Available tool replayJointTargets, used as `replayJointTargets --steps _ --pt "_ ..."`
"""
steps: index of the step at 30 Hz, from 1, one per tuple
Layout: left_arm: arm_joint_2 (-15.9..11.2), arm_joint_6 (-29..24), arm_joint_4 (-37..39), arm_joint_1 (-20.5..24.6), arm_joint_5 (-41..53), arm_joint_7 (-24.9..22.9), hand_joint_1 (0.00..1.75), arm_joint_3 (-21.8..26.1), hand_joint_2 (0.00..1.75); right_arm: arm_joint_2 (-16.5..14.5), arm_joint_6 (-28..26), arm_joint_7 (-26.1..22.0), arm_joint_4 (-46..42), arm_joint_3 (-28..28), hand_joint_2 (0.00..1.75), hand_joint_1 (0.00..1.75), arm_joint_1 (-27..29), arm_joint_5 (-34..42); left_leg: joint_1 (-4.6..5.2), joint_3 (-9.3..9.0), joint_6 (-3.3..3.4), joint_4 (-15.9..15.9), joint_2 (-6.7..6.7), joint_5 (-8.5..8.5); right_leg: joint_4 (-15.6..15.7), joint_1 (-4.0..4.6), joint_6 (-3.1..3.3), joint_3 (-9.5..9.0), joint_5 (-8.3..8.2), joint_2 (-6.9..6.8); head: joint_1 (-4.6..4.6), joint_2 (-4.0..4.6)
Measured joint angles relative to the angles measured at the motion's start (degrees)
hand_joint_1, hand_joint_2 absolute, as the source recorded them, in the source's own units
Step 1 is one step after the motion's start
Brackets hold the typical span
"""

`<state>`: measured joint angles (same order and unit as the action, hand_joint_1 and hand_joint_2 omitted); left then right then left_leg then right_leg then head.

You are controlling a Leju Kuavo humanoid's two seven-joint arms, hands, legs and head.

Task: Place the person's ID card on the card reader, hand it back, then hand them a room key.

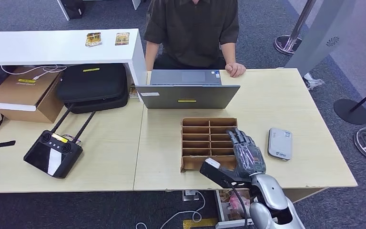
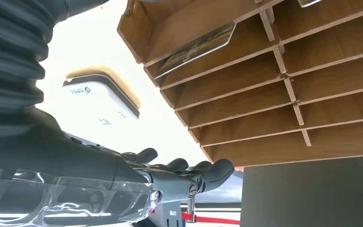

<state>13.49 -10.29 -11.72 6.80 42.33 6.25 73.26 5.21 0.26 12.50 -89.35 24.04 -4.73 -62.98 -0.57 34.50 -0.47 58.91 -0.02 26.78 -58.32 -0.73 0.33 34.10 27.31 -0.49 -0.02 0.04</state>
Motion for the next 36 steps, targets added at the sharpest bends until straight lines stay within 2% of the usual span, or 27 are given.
replayJointTargets --steps 28,29,30,32,33,34,36 --pt "0.05 0.05 0.0 -0.03 0.04 -0.07 0.0 0.0 0.0 -2.46 0.33 -1.03 2.47 0.13 1.75 0.0 -0.05 1.06 0.0 0.01 0.0 0.0 0.0 0.0 -0.01 0.0 0.0 0.0 0.0 0.0 -0.01 0.0" --pt "0.05 0.04 0.0 -0.03 0.01 -0.07 0.0 0.0 0.0 -2.52 0.31 -1.03 2.5 0.13 1.75 0.13 -0.11 1.02 0.0 0.01 0.0 0.0 0.0 0.0 -0.01 0.0 0.0 0.0 0.0 0.0 -0.01 0.0" --pt "0.06 0.04 0.0 -0.03 -0.03 -0.07 0.0 0.0 0.0 -2.56 0.27 -1.03 2.52 0.13 1.75 0.47 -0.18 0.97 0.0 0.01 0.0 0.0 0.0 0.0 -0.01 0.0 0.0 0.0 0.0 0.0 0.0 0.0" --pt "0.08 0.02 0.0 -0.03 -0.07 -0.07 0.0 0.0 0.0 -2.61 0.19 -1.03 2.52 0.13 1.75 1.27 -0.28 0.81 0.0 0.01 0.0 0.0 0.0 0.0 -0.01 0.0 0.0 0.0 0.0 0.0 0.0 0.0" --pt "0.09 0.01 0.0 -0.03 -0.09 -0.07 0.0 0.0 0.0 -2.67 0.14 -1.03 2.52 0.13 1.75 1.57 -0.3 0.75 0.0 0.01 0.0 0.0 0.0 0.0 -0.01 0.0 0.0 0.0 0.0 0.0 0.0 0.0" --pt "0.1 -0.01 0.0 -0.03 -0.1 -0.07 0.0 0.0 0.0 -2.74 0.09 -1.03 2.51 0.13 1.75 1.61 -0.31 0.71 0.0 0.01 0.0 0.0 0.0 0.0 -0.01 0.0 0.0 0.0 0.0 0.0 -0.01 0.0" --pt "0.11 -0.03 0.0 -0.03 -0.14 -0.07 0.0 0.0 0.0 -2.9 0.02 -1.04 2.51 0.13 1.75 1.56 -0.31 0.66 0.0 0.01 0.0 0.0 0.0 0.0 0.0 0.0 0.0 0.0 0.0 0.0 -0.01 0.0"
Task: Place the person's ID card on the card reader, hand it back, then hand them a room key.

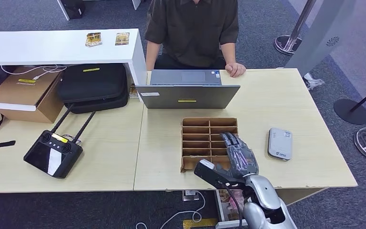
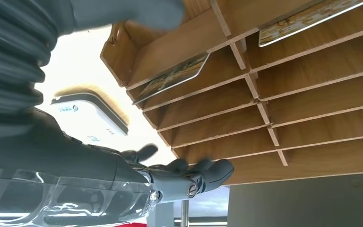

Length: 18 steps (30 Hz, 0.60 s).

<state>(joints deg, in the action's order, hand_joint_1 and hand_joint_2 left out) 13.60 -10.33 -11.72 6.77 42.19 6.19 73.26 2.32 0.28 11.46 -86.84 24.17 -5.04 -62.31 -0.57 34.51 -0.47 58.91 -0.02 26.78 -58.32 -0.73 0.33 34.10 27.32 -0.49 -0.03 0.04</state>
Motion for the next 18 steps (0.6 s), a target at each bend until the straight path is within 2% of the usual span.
replayJointTargets --steps 5,18 --pt "0.0 -0.15 0.0 -0.01 -0.04 -0.02 0.0 0.0 0.0 -0.18 -0.1 -0.15 0.05 0.0 1.75 1.41 -0.08 -0.09 0.0 0.0 0.0 0.0 0.0 0.0 0.0 0.0 0.0 0.0 0.0 0.0 0.01 0.0" --pt "0.01 -0.34 0.0 -0.06 -0.18 -0.45 0.0 0.0 0.0 -0.46 -0.3 -0.21 0.0 0.0 1.75 1.4 -0.6 0.09 0.0 0.0 0.0 0.0 0.0 0.0 0.0 0.0 0.0 0.0 0.0 0.0 0.0 0.0"
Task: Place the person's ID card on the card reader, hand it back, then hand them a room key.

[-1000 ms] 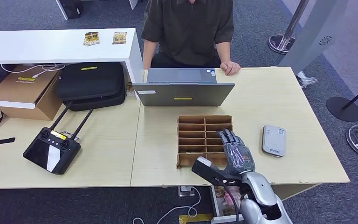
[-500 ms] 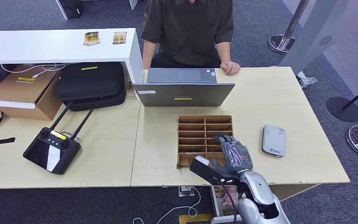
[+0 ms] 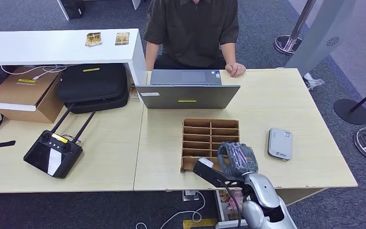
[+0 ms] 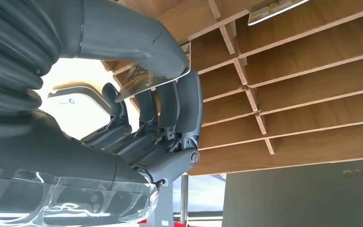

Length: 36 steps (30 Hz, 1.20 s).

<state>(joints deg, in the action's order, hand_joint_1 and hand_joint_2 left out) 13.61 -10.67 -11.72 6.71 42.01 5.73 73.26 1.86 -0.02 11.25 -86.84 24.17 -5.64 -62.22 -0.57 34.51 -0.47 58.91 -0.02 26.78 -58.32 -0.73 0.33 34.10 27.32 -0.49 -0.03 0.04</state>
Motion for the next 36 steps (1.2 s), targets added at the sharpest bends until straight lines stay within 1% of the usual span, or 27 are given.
replayJointTargets --steps 7,11,15,18,22,32,34,36 --pt "0.01 0.01 0.0 -0.24 0.0 0.01 0.0 0.0 0.0 0.0 -0.82 -0.69 -0.84 -0.04 1.75 1.51 0.83 1.32 0.0 0.0 0.0 0.0 0.01 0.0 0.0 0.0 0.0 0.01 0.01 0.01 0.0 0.0" --pt "0.01 0.0 0.0 -0.37 0.0 -0.01 0.0 0.0 0.0 0.0 -1.03 -1.03 -1.49 -0.14 1.75 1.53 1.32 1.99 0.0 0.0 0.0 0.0 0.01 0.0 0.0 0.0 0.0 0.02 0.01 0.01 0.0 0.0" --pt "0.02 0.0 0.0 -0.42 0.0 0.01 0.0 0.0 0.0 0.0 -1.23 -1.16 -1.75 -0.19 1.75 1.68 1.71 2.27 0.0 0.0 0.0 0.0 0.01 0.0 0.0 0.0 0.0 0.01 0.01 0.01 0.0 0.0" --pt "0.04 -0.02 0.0 -0.44 0.0 0.03 0.0 0.0 0.0 0.0 -2.3 -1.74 -2.33 -0.31 1.75 1.75 2.06 2.43 0.0 0.0 0.0 0.0 0.01 0.0 0.0 0.0 0.0 0.02 0.01 0.01 0.01 0.0" --pt "0.11 -0.08 0.0 -0.46 0.0 0.13 0.0 0.0 0.0 0.0 -4.73 -2.39 -4.02 -0.95 1.75 1.75 2.37 1.86 0.0 0.0 0.0 0.0 0.01 0.0 0.0 0.0 0.0 0.02 0.01 0.01 0.01 0.0" --pt "0.31 -0.1 0.0 -0.47 -0.01 0.45 0.0 0.0 0.0 0.0 -5.19 -2.56 -5.92 -1.6 1.75 1.75 2.79 1.56 0.0 0.0 0.0 0.0 0.01 0.0 0.0 0.0 0.0 0.02 0.01 0.01 0.0 0.0" --pt "0.33 0.01 0.0 -0.48 -0.17 0.46 0.0 0.0 0.0 0.0 -7.52 -3.26 -6.54 -1.73 1.75 1.75 3.0 0.61 0.0 0.0 0.0 0.0 0.01 0.0 0.0 0.0 0.0 0.02 0.01 0.0 0.0 0.0" --pt "0.3 0.44 0.0 -0.51 -0.4 0.43 0.0 0.0 0.0 0.0 -12.0 -4.54 -8.31 -2.12 1.75 1.75 3.31 -0.77 0.0 0.0 0.0 0.0 0.01 0.0 0.0 0.0 0.0 0.02 0.01 0.0 -0.01 0.0"
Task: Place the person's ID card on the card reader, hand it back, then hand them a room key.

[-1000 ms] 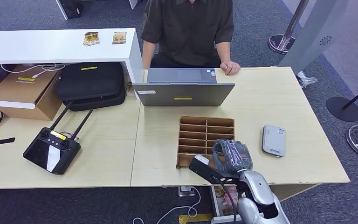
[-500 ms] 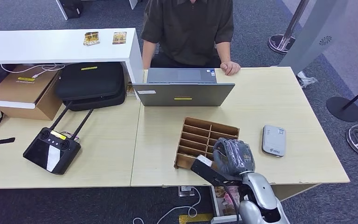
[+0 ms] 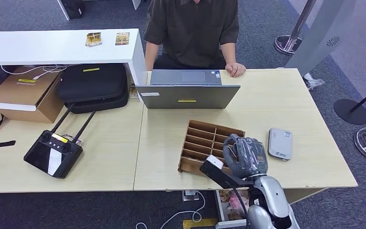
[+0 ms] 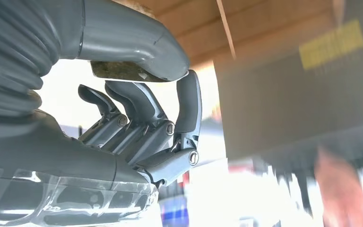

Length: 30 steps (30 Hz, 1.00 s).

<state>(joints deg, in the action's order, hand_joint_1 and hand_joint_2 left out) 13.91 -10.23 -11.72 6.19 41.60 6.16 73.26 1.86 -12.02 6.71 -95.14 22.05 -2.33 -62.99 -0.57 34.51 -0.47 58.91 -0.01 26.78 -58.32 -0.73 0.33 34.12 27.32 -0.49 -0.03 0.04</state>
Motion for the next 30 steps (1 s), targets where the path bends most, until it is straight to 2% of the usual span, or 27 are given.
replayJointTargets --steps 4,11,19,22,26,28,30 --pt "-0.16 0.77 0.0 -0.04 -0.29 -0.38 0.0 0.0 0.0 0.02 -7.04 -2.29 -5.62 -1.51 1.75 1.75 0.52 -1.36 0.0 0.0 0.0 0.0 0.01 0.0 0.0 0.0 0.0 0.0 0.0 0.01 0.01 0.0" --pt "-0.28 0.27 0.0 -0.05 -0.63 -0.21 0.0 0.02 0.0 0.04 -13.19 -5.5 -11.93 -3.38 1.75 1.75 1.58 -2.13 0.0 -0.01 0.0 0.0 0.0 0.0 0.01 0.0 0.0 0.0 0.01 0.0 0.01 0.0" --pt "0.23 -1.98 0.0 -0.06 -1.49 0.64 0.0 0.8 0.0 1.14 -26.21 -9.55 -17.28 -7.33 1.75 1.75 4.02 -1.83 0.01 0.0 0.0 0.0 0.0 0.01 0.02 -0.01 0.0 0.0 0.0 0.01 0.01 0.0" --pt "0.24 -1.79 0.0 -0.06 -1.52 0.54 0.0 0.94 0.0 0.61 -27.73 -14.37 -20.34 -9.42 1.75 1.75 4.67 0.09 0.0 0.0 0.0 0.0 0.01 0.01 0.01 -0.01 0.0 0.0 0.01 0.01 0.01 0.0" --pt "0.18 -0.28 0.0 -0.06 -1.28 0.03 0.0 0.94 0.0 -2.35 -27.91 -22.34 -22.3 -12.09 1.75 1.75 4.09 6.73 -0.03 -0.01 -0.02 -0.03 0.02 0.01 0.0 0.02 0.01 -0.01 0.01 0.01 0.0 0.0" --pt "0.17 0.3 0.0 -0.06 -0.84 0.01 0.0 0.93 0.0 -3.64 -27.86 -23.9 -21.56 -12.56 1.75 1.75 2.67 10.79 -0.04 -0.01 -0.05 -0.04 0.04 0.01 -0.03 0.03 0.02 -0.02 0.0 0.03 0.01 0.0" --pt "0.17 0.94 0.0 -0.05 0.17 0.02 0.0 0.86 0.0 -4.47 -27.35 -23.25 -18.75 -12.55 1.75 1.75 -0.46 14.67 -0.04 0.0 -0.09 -0.06 0.09 -0.01 -0.06 0.03 0.06 -0.03 -0.04 0.09 0.02 0.0"
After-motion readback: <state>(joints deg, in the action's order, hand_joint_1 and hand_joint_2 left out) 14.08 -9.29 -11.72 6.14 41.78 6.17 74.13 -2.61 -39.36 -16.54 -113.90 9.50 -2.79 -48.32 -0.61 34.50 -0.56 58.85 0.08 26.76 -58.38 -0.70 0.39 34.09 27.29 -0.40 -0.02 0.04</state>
